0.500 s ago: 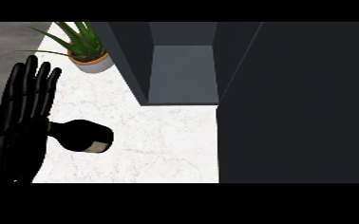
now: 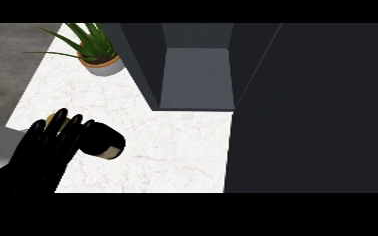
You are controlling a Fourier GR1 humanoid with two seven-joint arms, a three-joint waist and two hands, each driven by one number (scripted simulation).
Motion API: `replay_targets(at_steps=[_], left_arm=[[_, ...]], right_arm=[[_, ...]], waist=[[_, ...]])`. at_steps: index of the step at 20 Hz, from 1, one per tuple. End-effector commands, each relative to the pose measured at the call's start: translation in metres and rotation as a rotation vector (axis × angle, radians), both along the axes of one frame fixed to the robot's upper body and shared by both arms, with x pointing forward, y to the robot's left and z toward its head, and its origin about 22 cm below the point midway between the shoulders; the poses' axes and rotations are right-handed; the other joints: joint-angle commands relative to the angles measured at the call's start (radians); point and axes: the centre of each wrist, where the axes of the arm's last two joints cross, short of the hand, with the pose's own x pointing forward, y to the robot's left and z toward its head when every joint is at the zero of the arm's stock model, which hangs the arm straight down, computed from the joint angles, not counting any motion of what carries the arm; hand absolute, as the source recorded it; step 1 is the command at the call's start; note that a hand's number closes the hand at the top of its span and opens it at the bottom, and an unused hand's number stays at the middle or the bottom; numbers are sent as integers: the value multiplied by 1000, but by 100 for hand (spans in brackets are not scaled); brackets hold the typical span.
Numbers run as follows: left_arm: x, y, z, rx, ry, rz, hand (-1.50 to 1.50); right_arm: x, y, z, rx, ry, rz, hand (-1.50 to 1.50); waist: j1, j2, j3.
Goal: Pick up the wine, place it into the cabinet and close the cabinet
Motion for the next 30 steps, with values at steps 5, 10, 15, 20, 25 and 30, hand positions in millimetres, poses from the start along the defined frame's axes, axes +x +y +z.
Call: replay_targets(at_steps=[5, 10, 15, 20, 25, 30], left_arm=[[-46, 58, 9, -94, 105, -208, -150], [-64, 55, 43, -112, 117, -237, -150], [-68, 78, 47, -143, 104, -199, -150], [-80, 84, 58, -155, 110, -171, -150], [-76, 84, 82, -159, 129, -128, -150], [-73, 112, 77, -147, 145, -82, -150]], right_arm=[[-37, 0, 13, -4, 88, 117, -150], [-56, 3, 52, -15, 75, 123, -150], [-58, 12, 62, -5, 67, 113, -150], [-61, 12, 75, 4, 61, 110, -150], [-54, 16, 74, -20, 58, 108, -150], [-44, 19, 65, 4, 65, 109, -150]], waist=[[0, 1, 5], [-2, 3, 6], [-2, 4, 5], [0, 3, 5], [-7, 4, 6], [-4, 4, 6]])
